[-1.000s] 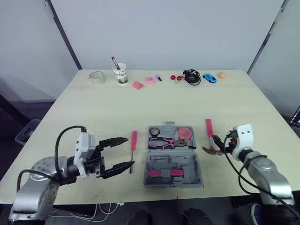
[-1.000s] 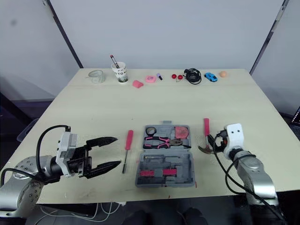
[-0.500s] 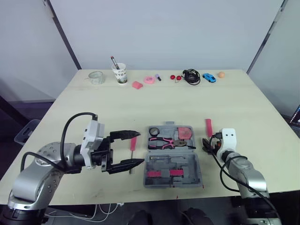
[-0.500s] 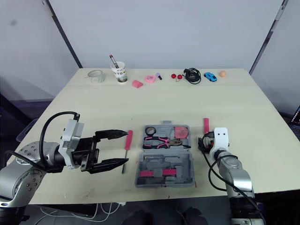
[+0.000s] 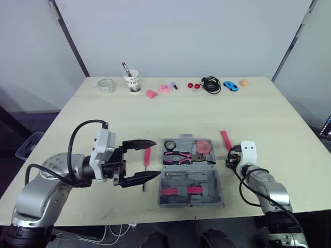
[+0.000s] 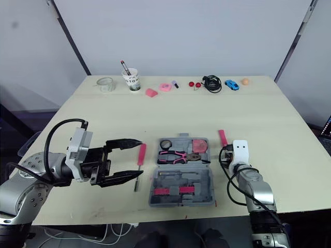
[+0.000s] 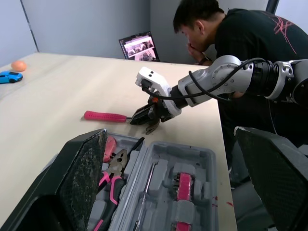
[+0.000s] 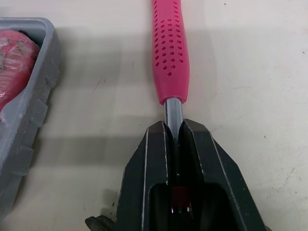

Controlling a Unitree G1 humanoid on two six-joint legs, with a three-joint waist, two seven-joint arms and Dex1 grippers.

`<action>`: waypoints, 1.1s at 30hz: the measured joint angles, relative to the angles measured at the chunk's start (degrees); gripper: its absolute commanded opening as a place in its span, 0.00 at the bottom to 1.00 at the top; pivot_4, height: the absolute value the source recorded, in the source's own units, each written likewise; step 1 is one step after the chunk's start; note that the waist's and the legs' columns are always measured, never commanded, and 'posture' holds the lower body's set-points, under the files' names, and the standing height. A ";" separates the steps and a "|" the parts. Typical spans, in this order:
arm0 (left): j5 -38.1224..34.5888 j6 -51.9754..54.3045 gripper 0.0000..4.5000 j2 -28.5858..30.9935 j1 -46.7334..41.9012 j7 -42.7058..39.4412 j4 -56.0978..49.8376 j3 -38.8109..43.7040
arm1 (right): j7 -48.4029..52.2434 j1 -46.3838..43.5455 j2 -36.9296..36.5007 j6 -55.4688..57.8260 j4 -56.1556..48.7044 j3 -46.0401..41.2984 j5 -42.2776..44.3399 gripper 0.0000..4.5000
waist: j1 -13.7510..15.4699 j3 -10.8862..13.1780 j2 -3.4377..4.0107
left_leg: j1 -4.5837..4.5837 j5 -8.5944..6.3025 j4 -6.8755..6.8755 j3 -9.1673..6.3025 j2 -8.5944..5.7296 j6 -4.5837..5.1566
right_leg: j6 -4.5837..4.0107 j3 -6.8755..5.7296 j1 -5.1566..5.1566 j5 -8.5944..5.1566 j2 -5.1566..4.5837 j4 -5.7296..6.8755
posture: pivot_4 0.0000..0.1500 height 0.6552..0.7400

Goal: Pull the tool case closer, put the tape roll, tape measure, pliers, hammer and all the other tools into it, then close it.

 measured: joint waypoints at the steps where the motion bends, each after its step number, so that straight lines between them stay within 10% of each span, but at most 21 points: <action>1: 0.04 -0.01 1.00 -0.03 0.00 0.07 0.19 0.00 | -0.04 -0.01 0.05 -0.06 0.08 -0.02 -0.01 0.00 | 0.00 -0.01 -0.01 | 0.00 0.00 0.02 0.00 0.00 0.00 | -0.01 0.00 0.00 -0.01 0.00 0.00 | 1.00 1.00; 18: 1.62 -1.84 1.00 -1.15 0.32 -0.46 2.20 -0.02 | -0.30 4.69 -4.37 -4.68 -3.24 -1.25 -1.78 0.00 | 0.35 0.10 0.14 | -0.06 0.00 0.02 0.02 -0.05 0.00 | 0.00 0.03 -0.01 -0.01 -0.04 -0.03 | 1.00 1.00; 33: 3.81 -7.81 1.00 2.40 0.31 -10.43 9.40 0.17 | 32.80 11.23 -29.45 -5.91 -25.15 9.84 1.80 0.00 | 0.18 0.28 0.25 | -0.02 0.00 0.00 0.04 0.00 0.01 | -0.16 0.04 -0.02 -0.11 0.00 -0.04 | 1.00 1.00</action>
